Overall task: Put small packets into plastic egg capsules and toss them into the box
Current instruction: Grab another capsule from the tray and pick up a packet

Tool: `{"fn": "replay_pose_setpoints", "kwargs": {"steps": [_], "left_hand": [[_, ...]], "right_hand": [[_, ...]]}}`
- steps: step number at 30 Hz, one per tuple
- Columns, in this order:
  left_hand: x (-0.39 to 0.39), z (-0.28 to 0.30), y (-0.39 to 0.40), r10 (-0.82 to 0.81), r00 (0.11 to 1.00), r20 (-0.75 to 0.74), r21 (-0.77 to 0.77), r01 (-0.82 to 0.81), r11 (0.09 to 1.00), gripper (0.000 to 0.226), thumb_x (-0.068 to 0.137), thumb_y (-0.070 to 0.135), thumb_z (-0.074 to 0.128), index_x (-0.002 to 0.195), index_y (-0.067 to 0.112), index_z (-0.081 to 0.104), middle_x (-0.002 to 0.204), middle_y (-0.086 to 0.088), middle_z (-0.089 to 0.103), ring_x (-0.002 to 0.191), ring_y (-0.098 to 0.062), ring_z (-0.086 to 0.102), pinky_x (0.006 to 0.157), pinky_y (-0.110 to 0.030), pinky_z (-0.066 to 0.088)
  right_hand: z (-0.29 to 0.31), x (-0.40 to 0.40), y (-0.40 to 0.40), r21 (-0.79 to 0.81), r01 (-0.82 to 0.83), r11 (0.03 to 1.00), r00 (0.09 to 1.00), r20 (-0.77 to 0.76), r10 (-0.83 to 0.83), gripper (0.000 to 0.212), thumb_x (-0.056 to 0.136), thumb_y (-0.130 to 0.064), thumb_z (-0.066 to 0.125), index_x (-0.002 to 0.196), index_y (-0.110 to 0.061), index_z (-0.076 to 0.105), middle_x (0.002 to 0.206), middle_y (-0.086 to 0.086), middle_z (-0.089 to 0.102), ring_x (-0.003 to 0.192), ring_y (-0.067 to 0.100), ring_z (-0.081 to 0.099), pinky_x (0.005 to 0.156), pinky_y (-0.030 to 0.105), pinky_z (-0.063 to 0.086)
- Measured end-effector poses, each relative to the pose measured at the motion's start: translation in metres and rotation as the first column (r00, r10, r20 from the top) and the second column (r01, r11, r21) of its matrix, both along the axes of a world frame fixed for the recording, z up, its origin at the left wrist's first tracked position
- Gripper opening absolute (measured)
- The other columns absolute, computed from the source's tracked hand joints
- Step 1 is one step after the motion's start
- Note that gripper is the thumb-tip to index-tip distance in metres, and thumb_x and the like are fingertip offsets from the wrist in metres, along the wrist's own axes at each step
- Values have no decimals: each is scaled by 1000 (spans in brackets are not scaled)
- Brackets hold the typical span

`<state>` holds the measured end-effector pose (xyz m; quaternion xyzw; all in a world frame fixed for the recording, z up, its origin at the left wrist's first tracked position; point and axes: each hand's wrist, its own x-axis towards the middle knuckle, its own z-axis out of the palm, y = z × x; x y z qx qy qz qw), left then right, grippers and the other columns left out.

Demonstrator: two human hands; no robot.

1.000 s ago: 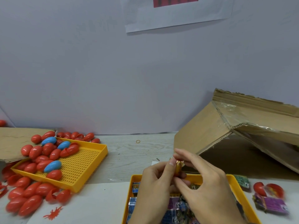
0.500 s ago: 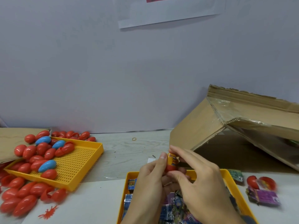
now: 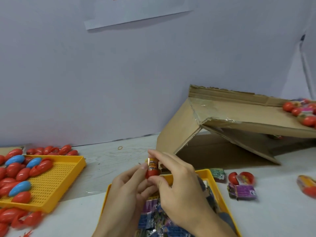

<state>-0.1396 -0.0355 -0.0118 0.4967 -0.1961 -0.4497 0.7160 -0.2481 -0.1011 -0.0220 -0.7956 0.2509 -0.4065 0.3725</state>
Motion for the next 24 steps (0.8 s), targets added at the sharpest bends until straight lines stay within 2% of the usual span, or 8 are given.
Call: {"fn": "replay_pose_setpoints", "kwargs": {"steps": [2,4,8,12,14,16,20,24], "left_hand": [[1,7,3,34,999,-11,26,-33,999,30,68,14,66,88,-7,75,91,-29,72,75,-33,73,59,-30,61],[4,16,6,93,995,-23,32,-92,995,42,67,13,67,102,-9,68,90,-25,74,75,-31,74,59,-28,61],[8,49,5,175,984,-29,-7,-175,985,48,68,13,70,111,-7,62,93,-18,76,84,-29,75,71,-32,63],[-6,89,-26,42,997,58,-11,-41,999,39,78,16,69,111,-4,64,96,-16,76,90,-24,75,80,-31,57],[-20,107,-51,-11,997,70,-23,12,1000,31,88,14,65,113,-6,62,95,-19,75,87,-26,75,75,-31,62],[-32,119,-74,-57,997,46,-51,59,997,33,92,13,64,116,-9,58,96,-23,73,83,-28,75,68,-27,62],[-47,122,-103,-173,984,-34,-96,170,981,27,94,16,62,112,-4,61,92,-23,73,74,-25,74,63,-24,60],[-45,111,-115,-199,979,-46,-53,197,979,31,91,23,65,109,-3,63,83,-19,74,68,-21,74,58,-21,58]], "right_hand": [[0,-1,1,56,-22,998,1000,21,21,54,86,-29,65,135,-42,46,122,-30,55,118,-11,46,97,6,38],[1,-2,0,116,-11,993,998,68,3,49,88,-39,59,134,-46,45,121,-32,55,118,-8,47,95,11,42],[2,-4,-4,234,31,972,992,112,-58,37,93,-36,55,128,-47,50,116,-30,57,116,-4,49,92,24,49],[6,-4,-4,277,39,960,993,97,-68,33,94,-30,55,121,-50,52,111,-32,58,111,-8,50,89,21,50],[9,-4,-3,294,40,955,995,81,-67,31,95,-29,54,116,-51,52,109,-30,58,110,-7,50,89,21,50],[11,-4,-3,303,35,952,996,65,-58,29,95,-29,53,113,-51,51,107,-29,59,108,-7,50,88,21,50],[13,-7,-4,339,25,941,997,59,-47,28,94,-29,53,101,-56,46,101,-31,57,102,-5,53,80,10,47],[14,-6,-6,355,52,933,997,30,-67,25,94,-29,51,110,-47,52,99,-27,56,94,-4,55,71,5,43]]}}
